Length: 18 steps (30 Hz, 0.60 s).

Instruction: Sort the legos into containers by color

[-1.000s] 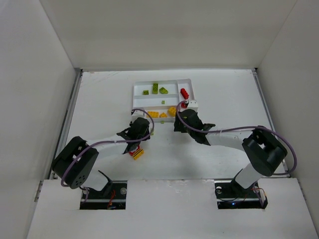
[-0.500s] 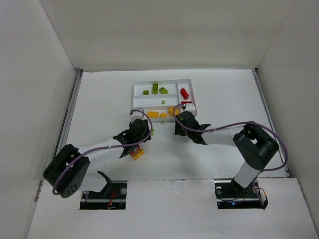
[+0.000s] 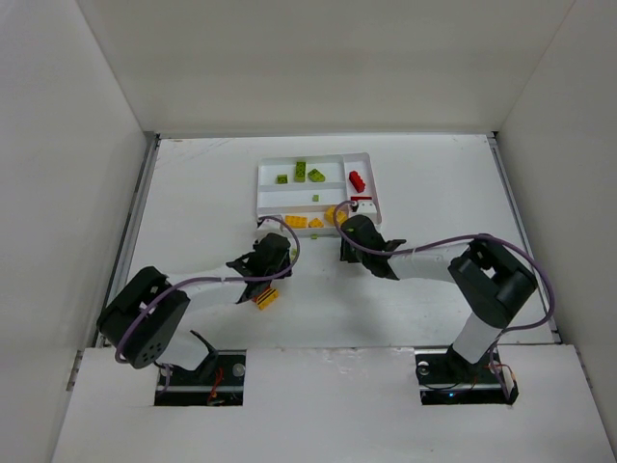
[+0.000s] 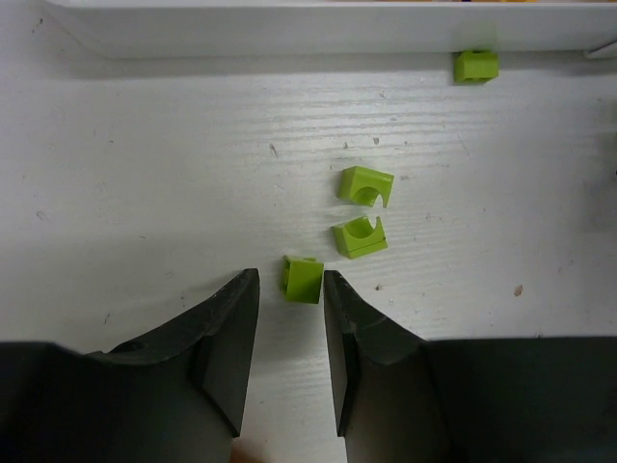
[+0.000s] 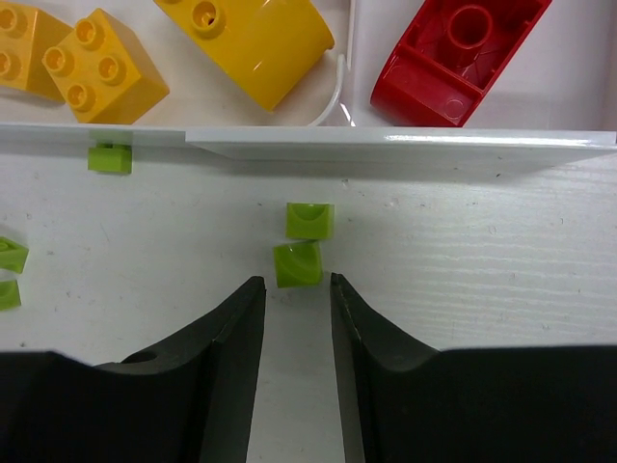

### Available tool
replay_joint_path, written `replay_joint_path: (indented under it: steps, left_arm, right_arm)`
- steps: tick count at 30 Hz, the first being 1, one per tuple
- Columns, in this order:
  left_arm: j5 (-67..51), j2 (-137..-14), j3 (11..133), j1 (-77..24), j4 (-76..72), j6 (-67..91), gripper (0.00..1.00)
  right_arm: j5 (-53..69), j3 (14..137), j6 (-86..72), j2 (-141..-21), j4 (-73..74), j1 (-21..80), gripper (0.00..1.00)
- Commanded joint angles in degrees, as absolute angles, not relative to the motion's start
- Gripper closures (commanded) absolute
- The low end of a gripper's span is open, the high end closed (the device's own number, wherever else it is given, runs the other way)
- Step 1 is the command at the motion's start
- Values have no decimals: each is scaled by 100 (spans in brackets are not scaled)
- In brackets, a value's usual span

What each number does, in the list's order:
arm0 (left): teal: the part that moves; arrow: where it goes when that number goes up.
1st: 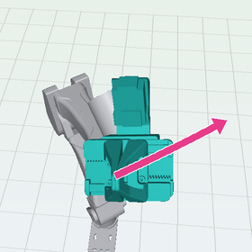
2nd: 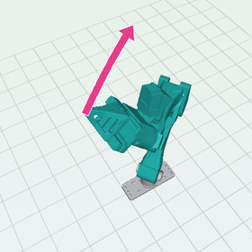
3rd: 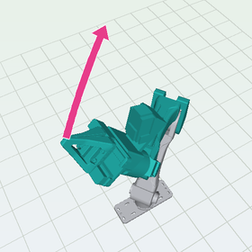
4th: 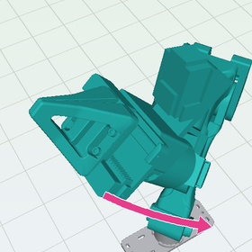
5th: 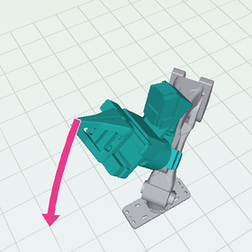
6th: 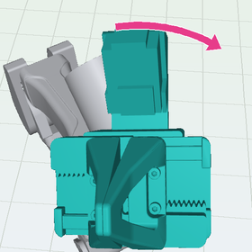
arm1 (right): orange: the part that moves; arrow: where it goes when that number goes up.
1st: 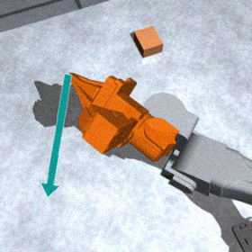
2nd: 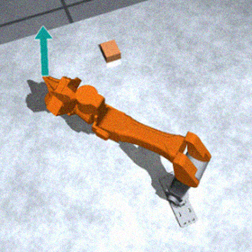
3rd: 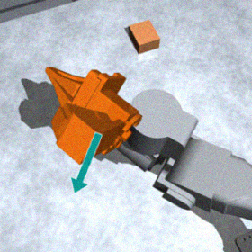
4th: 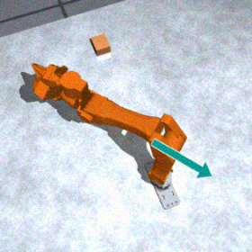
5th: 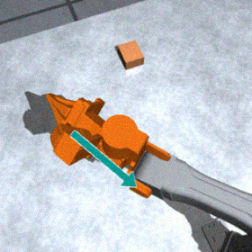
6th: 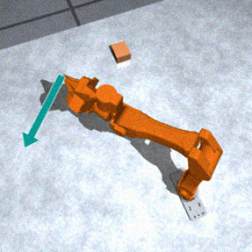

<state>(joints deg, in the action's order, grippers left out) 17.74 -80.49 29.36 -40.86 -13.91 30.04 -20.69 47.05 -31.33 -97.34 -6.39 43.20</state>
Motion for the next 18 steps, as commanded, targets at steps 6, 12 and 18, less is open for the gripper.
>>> replay_joint_path:
  steps: [6,12,18]
  left_arm:
    - [1793,-8332,3050,-4047,-1670,2821,73]
    - [1793,-8473,3067,-4056,-1828,2821,77]
    - [1802,-8359,3067,-4117,-1776,2786,87]
  right_arm:
    - [-2074,4904,-3155,-9835,-747,4364,63]
    - [-2074,4939,-3164,-9905,-747,4346,58]
    - [-2083,5054,-3111,-10019,-712,4364,67]
